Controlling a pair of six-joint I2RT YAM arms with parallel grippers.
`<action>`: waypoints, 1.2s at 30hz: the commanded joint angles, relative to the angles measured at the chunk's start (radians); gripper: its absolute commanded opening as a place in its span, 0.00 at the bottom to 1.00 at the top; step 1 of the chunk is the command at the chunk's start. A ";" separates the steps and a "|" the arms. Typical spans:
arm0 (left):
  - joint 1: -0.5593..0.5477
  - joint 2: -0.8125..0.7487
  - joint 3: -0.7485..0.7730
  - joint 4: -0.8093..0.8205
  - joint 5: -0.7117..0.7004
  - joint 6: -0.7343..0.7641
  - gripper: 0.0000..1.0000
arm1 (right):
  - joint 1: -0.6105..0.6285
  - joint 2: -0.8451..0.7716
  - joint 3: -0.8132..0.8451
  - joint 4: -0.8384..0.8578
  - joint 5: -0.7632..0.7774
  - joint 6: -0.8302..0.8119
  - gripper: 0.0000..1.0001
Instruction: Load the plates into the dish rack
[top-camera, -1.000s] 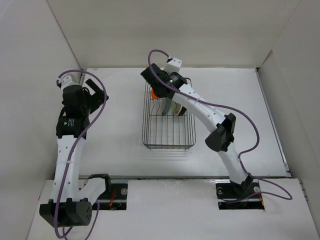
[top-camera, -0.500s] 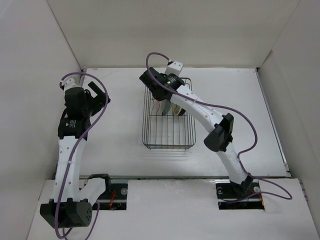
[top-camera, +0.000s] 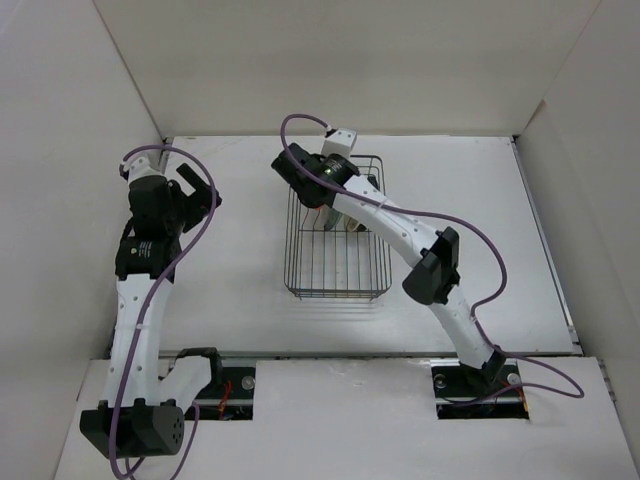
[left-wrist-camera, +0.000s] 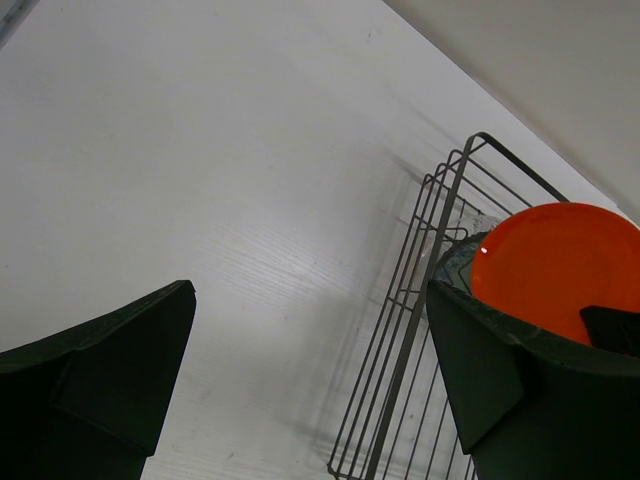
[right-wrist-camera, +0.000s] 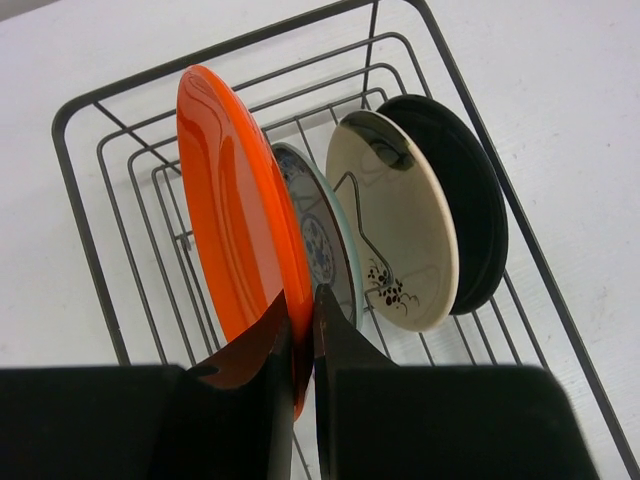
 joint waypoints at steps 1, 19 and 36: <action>-0.001 -0.033 -0.001 0.038 0.007 0.014 1.00 | 0.020 0.024 0.012 0.023 0.044 -0.020 0.00; -0.001 -0.033 -0.010 0.056 -0.003 0.014 1.00 | 0.038 0.044 -0.038 0.135 0.001 -0.105 0.05; -0.001 -0.033 -0.019 0.056 -0.021 0.014 1.00 | 0.047 0.013 -0.073 0.229 -0.046 -0.148 0.27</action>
